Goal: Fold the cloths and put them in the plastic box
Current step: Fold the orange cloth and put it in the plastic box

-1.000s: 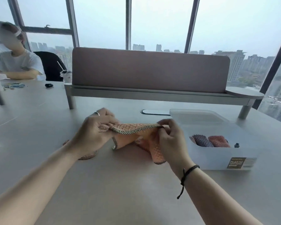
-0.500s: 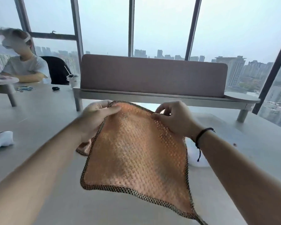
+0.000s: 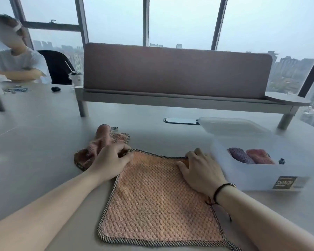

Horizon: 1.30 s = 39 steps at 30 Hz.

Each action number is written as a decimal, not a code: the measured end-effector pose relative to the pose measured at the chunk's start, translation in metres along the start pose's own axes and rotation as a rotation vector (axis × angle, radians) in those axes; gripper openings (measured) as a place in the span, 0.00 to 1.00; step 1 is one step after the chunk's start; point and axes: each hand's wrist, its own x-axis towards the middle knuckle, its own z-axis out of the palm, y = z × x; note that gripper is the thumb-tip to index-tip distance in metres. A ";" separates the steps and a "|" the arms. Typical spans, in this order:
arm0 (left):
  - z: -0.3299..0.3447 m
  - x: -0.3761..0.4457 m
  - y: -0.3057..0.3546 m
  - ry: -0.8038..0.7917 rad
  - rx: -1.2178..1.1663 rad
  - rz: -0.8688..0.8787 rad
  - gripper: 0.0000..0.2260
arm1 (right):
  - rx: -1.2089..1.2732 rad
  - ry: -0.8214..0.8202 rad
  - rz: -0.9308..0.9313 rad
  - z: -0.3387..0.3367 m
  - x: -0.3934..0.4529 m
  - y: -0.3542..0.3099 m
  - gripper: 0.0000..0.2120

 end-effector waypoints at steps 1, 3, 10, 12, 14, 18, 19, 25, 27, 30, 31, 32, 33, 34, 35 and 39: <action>0.000 0.000 0.000 0.002 -0.003 0.005 0.00 | 0.076 0.017 0.037 0.001 -0.002 0.002 0.19; -0.001 0.001 -0.001 0.009 -0.033 -0.004 0.01 | 0.209 0.049 0.072 0.002 -0.004 0.007 0.13; -0.009 -0.002 0.001 0.149 0.036 0.048 0.05 | 0.209 0.235 0.026 -0.010 -0.012 0.006 0.07; -0.014 -0.003 0.004 0.225 0.036 0.021 0.06 | 0.152 0.242 0.005 -0.011 -0.011 0.004 0.08; -0.015 -0.004 0.007 0.255 -0.040 -0.058 0.05 | 0.164 0.245 0.020 -0.011 -0.009 0.005 0.08; -0.015 -0.004 0.007 0.189 -0.311 -0.167 0.07 | 0.409 0.310 0.039 -0.010 -0.005 0.012 0.09; -0.015 -0.004 0.007 0.187 -0.345 -0.186 0.07 | 0.497 0.314 0.056 -0.011 -0.004 0.014 0.10; -0.015 -0.005 0.002 0.106 -0.360 -0.167 0.09 | 0.733 0.272 0.116 -0.012 -0.007 0.025 0.15; -0.017 -0.006 0.001 0.057 -0.285 -0.163 0.08 | 0.713 0.269 0.097 -0.011 -0.010 0.025 0.11; -0.021 -0.012 0.009 -0.061 -0.286 -0.125 0.07 | 0.764 0.215 0.076 -0.012 -0.017 0.027 0.04; -0.022 -0.013 0.011 -0.068 -0.282 -0.112 0.07 | 0.763 0.207 0.063 -0.011 -0.019 0.029 0.06; -0.021 -0.014 0.012 -0.059 -0.260 -0.102 0.07 | 0.733 0.206 0.052 -0.010 -0.020 0.032 0.07; -0.020 -0.014 0.013 -0.047 -0.221 -0.093 0.06 | 0.688 0.209 0.046 -0.009 -0.020 0.035 0.07; -0.019 -0.015 0.012 -0.039 -0.171 -0.087 0.04 | 0.637 0.211 0.039 -0.007 -0.019 0.037 0.05; -0.018 -0.014 0.011 -0.032 -0.130 -0.086 0.04 | 0.595 0.212 0.036 -0.005 -0.018 0.039 0.04; -0.015 -0.012 0.006 0.010 -0.074 -0.125 0.05 | 0.536 0.166 0.002 -0.001 -0.014 0.042 0.04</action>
